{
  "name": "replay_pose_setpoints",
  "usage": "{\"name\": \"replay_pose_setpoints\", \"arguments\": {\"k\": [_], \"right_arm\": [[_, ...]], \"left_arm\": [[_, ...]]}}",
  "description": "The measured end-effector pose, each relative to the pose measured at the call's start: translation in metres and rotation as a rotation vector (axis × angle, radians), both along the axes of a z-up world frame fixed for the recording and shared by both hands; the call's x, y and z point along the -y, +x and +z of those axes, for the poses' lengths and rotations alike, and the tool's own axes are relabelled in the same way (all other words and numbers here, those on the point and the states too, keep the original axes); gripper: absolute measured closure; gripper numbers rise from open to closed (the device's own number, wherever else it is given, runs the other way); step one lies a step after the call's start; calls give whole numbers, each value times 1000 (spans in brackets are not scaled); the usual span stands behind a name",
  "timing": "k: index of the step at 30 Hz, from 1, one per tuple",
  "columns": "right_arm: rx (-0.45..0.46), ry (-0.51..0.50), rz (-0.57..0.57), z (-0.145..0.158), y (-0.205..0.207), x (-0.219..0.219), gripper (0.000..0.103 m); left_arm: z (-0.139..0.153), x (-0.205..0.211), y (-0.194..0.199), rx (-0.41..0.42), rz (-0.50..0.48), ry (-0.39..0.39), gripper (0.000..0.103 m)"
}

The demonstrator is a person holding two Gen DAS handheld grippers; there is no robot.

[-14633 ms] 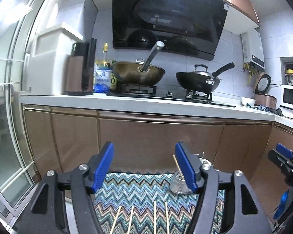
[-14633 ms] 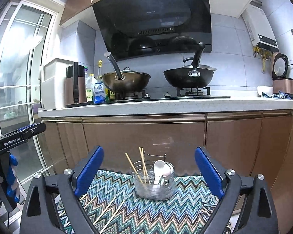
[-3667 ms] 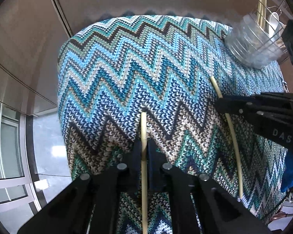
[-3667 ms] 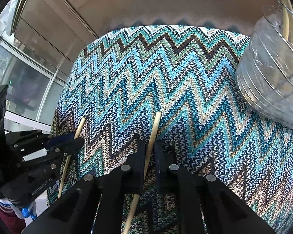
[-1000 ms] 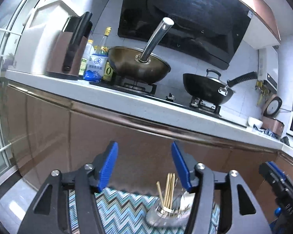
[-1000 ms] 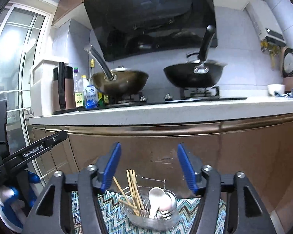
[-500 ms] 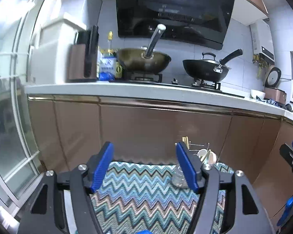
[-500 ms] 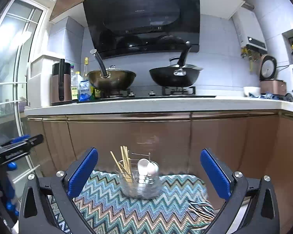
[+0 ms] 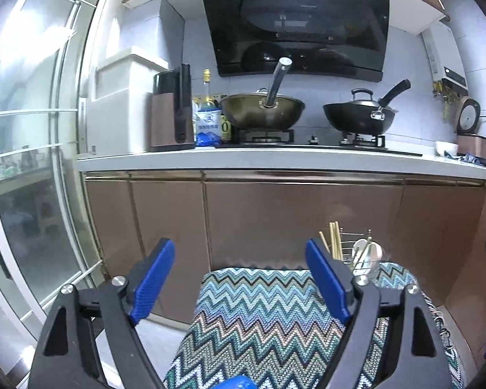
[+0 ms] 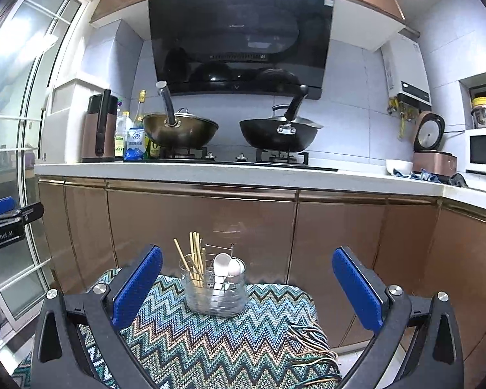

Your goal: Organize utensils

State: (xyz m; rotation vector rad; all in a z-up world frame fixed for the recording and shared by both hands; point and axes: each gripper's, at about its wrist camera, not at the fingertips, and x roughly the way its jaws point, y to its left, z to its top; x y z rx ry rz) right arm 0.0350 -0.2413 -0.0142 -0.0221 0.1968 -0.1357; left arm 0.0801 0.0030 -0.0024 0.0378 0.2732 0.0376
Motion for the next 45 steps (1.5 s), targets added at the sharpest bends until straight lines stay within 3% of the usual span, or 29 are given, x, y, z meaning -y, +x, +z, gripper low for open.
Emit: {"name": "replay_pose_setpoints", "arguments": {"k": [16,45], "right_arm": [[25,10,-146,-2,-18,26,0],[27,-10,-159,0,-23,24,0]], "left_arm": [[-6,-10,-13,44,26,-3,19],[-3,-7,-21,67,23,9,19]]}}
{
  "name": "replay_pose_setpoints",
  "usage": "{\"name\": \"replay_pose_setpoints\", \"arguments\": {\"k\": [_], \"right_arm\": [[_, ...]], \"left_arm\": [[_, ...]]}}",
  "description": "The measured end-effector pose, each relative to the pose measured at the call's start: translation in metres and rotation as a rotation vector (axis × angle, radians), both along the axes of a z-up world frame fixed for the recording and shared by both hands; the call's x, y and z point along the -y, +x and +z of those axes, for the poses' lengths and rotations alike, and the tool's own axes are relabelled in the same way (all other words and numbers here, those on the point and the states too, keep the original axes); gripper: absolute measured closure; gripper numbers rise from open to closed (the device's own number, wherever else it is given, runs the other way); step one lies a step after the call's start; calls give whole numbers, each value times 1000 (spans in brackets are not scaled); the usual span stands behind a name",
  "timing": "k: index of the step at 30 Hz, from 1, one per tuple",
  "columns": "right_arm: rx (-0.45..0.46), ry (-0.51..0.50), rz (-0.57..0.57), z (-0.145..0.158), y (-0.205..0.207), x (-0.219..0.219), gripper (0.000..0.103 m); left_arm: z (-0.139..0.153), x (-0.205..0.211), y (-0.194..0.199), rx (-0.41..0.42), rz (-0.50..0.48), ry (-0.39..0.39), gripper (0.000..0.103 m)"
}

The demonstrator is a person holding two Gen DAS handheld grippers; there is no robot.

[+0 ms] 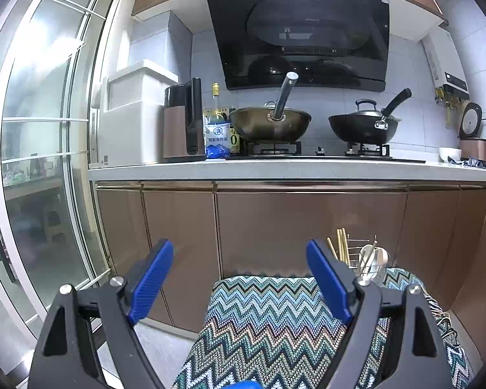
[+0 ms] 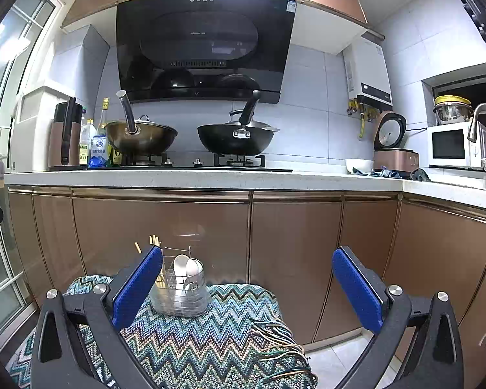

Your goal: Organize utensils

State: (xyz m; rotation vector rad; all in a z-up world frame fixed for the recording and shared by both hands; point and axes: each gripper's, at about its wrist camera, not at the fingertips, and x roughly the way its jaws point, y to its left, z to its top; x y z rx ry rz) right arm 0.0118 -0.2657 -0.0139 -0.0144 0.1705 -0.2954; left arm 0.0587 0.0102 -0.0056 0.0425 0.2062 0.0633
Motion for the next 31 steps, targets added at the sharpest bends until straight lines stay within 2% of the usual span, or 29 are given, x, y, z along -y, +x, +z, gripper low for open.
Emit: {"name": "replay_pose_setpoints", "arguments": {"k": [31], "right_arm": [[-6,-30,-9,4,-5,-7,0]], "left_arm": [[9,-1,-12,21,-2,-7,19]]}}
